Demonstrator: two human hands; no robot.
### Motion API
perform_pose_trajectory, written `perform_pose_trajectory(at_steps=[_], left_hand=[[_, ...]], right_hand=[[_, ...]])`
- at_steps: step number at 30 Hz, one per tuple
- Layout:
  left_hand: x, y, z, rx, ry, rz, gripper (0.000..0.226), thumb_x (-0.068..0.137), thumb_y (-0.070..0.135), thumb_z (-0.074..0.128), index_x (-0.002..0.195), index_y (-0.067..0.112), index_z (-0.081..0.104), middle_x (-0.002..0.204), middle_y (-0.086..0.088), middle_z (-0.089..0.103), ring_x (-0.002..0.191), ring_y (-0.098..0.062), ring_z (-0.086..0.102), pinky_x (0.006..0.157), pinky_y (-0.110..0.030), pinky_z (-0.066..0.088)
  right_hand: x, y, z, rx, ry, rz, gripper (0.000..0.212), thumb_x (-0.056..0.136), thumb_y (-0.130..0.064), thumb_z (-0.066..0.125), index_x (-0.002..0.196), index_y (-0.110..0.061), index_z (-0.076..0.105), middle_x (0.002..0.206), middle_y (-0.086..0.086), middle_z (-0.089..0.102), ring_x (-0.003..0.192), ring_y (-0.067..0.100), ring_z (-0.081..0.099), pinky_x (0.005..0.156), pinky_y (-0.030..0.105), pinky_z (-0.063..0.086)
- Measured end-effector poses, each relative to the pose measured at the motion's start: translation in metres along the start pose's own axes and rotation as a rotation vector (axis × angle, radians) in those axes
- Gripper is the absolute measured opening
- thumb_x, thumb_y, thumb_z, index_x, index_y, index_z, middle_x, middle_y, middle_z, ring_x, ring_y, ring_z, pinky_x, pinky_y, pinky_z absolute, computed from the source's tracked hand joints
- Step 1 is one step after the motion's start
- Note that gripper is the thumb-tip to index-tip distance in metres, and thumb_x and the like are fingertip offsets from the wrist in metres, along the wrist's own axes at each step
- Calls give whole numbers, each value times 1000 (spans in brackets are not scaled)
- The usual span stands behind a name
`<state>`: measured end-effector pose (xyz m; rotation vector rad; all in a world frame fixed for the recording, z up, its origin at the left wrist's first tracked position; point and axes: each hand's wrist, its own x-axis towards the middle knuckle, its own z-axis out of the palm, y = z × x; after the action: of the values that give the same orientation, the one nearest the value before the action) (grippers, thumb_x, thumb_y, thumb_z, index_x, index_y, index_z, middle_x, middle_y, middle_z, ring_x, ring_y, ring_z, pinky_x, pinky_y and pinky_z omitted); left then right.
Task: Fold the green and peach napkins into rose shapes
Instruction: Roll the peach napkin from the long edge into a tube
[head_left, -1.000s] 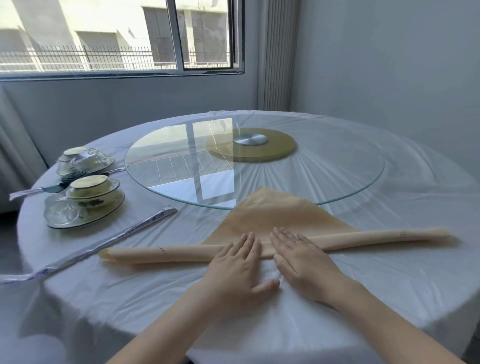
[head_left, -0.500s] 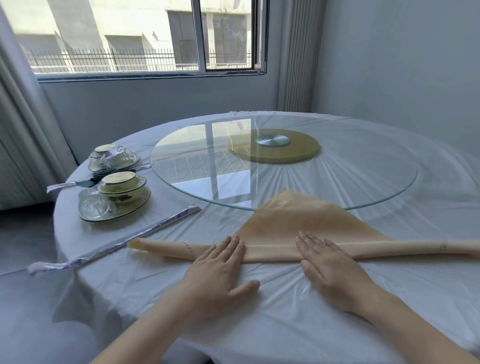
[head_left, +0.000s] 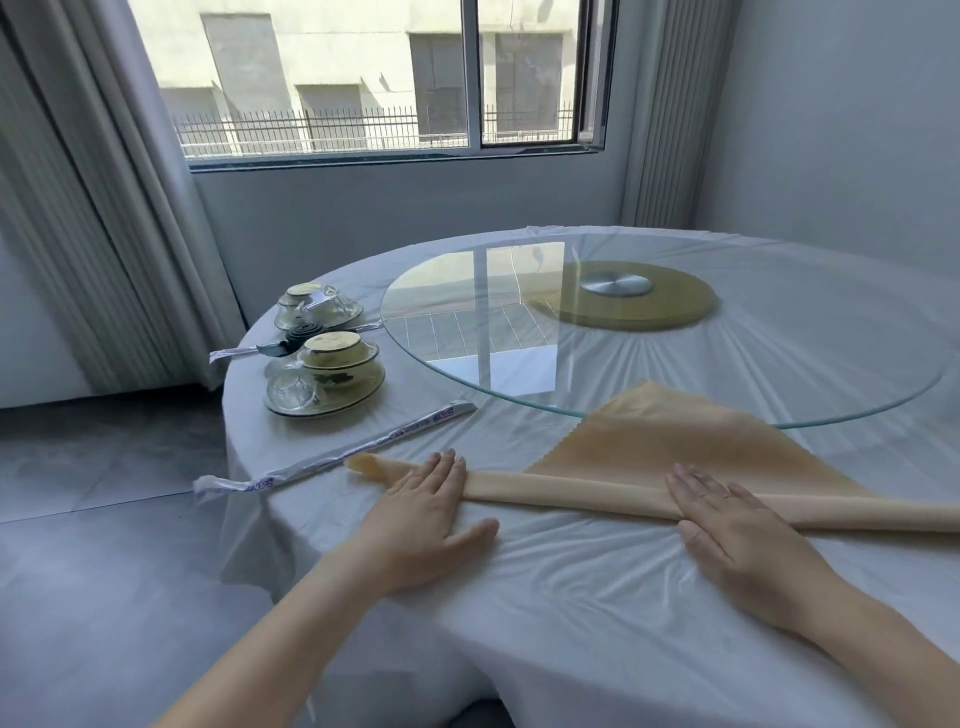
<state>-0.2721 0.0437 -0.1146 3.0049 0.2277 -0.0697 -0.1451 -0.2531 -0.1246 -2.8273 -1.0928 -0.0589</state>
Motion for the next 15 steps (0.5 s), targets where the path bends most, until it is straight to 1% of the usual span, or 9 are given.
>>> perform_pose_trajectory(at_steps=[2,4,5,7,8,10,12,14,15], left_hand=[[-2,-6,-1,-12,-12,-30,111,62,80,3,150,14,-3,158,-1,-8,144,-10,-8,115,-24,-4],[-2,-12,-2,-27,-18,-58,114,59,81,2,150,14,-1,158,-2,-7,145,-11,-8,117,-26,-2],[-3,-14,-2,-33,-21,-69,113,59,80,2,150,13,-1,158,-2,-6,145,-11,-7,117,-27,-2],[-2,-17,-2,-38,-33,-84,105,69,77,9,151,12,1,158,-3,-5,145,-12,-7,118,-28,-1],[-2,-17,-2,-36,-36,-89,100,73,73,13,151,12,1,158,-4,-5,145,-12,-6,118,-28,0],[-1,-15,-3,-36,-33,-99,92,83,70,20,151,10,3,158,-5,-4,145,-13,-5,117,-28,-1],[3,-10,-5,-51,8,-117,82,93,62,25,150,8,3,158,-7,-2,145,-15,-4,116,-28,-2],[5,2,-6,-15,118,-115,79,94,60,20,150,8,2,158,-7,-3,145,-15,-5,116,-29,-3],[6,13,-8,15,181,-71,79,93,62,16,150,9,2,158,-5,-3,145,-13,-5,116,-29,-3]], right_hand=[[0,0,0,-8,-8,3,96,61,-56,-18,149,-24,5,157,-10,0,129,-10,-11,106,14,-6],[-1,1,-1,2,-9,6,95,63,-57,-16,149,-24,5,156,-10,1,129,-10,-10,106,14,-5],[-1,0,-1,1,-15,9,91,67,-57,-14,149,-24,5,156,-10,0,129,-10,-10,106,14,-5],[-2,0,-2,-18,-33,11,77,79,-54,-6,149,-23,4,157,-9,-1,129,-10,-11,107,15,-5],[-2,0,-2,-11,-33,9,76,80,-54,-5,149,-23,4,157,-9,-1,129,-10,-11,107,15,-4],[-1,0,-3,2,-17,3,90,68,-57,-13,149,-23,5,157,-9,0,132,-8,-9,106,14,-4],[-2,0,-4,7,-13,14,98,60,-56,-17,149,-22,5,157,-8,0,134,-7,-9,105,14,-5],[-3,-1,-4,21,-4,19,99,58,-55,-19,149,-22,3,157,-7,-2,139,-4,-8,104,14,-6],[-3,-2,-5,19,-1,17,99,58,-55,-19,149,-22,2,157,-8,-2,141,-1,-7,104,14,-7]])
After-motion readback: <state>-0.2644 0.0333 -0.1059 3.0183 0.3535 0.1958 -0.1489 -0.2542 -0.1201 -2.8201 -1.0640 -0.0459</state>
